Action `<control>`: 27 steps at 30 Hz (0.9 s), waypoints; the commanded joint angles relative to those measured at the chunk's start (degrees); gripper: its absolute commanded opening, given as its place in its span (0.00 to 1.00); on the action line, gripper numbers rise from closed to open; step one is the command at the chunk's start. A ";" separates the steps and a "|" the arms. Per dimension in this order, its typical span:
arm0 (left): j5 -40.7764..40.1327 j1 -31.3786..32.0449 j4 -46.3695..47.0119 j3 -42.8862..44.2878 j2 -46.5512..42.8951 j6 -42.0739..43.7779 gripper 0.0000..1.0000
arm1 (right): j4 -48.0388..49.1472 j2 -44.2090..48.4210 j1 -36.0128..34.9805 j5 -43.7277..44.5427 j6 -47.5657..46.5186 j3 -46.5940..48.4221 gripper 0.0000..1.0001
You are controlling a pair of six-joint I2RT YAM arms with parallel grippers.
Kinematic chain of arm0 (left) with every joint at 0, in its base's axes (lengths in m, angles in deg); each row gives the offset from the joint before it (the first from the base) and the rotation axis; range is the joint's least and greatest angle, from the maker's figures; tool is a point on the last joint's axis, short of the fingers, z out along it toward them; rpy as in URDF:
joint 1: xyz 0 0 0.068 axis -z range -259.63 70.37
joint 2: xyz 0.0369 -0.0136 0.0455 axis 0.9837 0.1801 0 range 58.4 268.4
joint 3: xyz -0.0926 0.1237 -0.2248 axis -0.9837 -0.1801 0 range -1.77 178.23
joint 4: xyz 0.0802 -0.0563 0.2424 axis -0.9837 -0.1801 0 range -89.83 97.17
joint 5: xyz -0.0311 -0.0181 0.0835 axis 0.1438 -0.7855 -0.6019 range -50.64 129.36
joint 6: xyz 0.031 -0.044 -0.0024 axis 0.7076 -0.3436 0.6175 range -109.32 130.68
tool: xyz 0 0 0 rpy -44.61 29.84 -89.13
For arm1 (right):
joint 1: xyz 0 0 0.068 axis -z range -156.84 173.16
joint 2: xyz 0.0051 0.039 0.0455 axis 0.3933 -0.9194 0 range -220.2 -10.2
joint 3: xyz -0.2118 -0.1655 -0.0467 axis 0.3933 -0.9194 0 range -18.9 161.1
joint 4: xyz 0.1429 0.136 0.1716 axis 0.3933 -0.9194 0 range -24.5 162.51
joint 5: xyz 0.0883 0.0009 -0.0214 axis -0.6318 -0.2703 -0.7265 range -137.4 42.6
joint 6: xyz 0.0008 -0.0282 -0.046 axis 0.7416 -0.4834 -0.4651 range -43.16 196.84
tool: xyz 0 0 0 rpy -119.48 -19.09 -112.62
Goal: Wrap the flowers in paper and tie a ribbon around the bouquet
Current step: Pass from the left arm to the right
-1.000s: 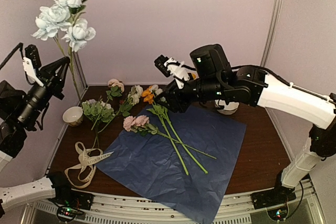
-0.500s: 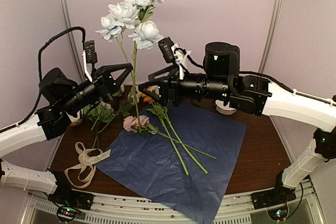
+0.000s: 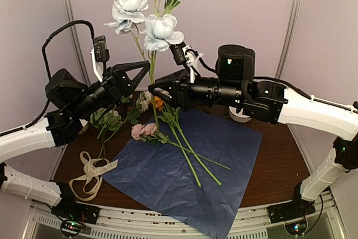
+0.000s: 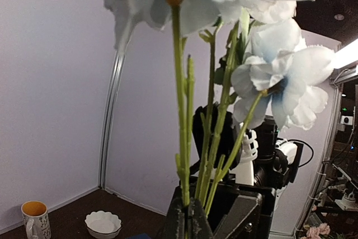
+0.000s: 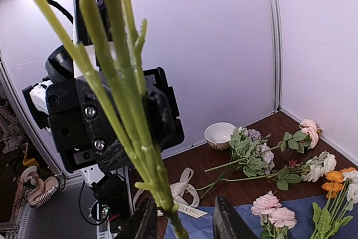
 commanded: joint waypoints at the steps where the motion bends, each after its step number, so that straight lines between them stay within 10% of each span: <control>1: -0.52 0.67 0.48 1.98 -0.24 0.09 0.00 | 0.63 0.87 -0.17 1.49 -0.64 -0.60 0.37; 4: -0.03 0.67 -0.04 2.46 0.42 0.36 0.00 | -0.80 0.21 -0.17 1.72 -0.72 0.53 0.30; 7: 0.47 0.76 0.44 2.88 1.27 -0.41 0.00 | -2.89 -0.62 -0.10 1.87 -0.89 2.16 0.02; 10: -2.78 0.76 -3.13 3.02 0.17 -0.28 0.00 | -4.89 -0.09 0.63 4.61 -0.03 1.78 0.00; 13: -13.94 0.76 -19.10 6.67 -0.69 2.33 0.54 | -12.80 -0.94 3.51 8.09 2.41 1.95 0.00; 16: -28.69 -0.83 -41.68 14.10 1.39 4.68 0.76 | -25.79 -5.16 7.97 8.65 5.09 4.99 0.00; 20: -32.00 -10.28 -63.67 20.71 5.70 2.83 0.78 | -46.88 -14.44 11.99 14.00 5.74 12.63 0.00; 27: -29.51 -25.00 -66.17 11.30 4.67 2.10 0.78 | -56.71 -27.12 13.59 16.04 5.89 18.83 0.00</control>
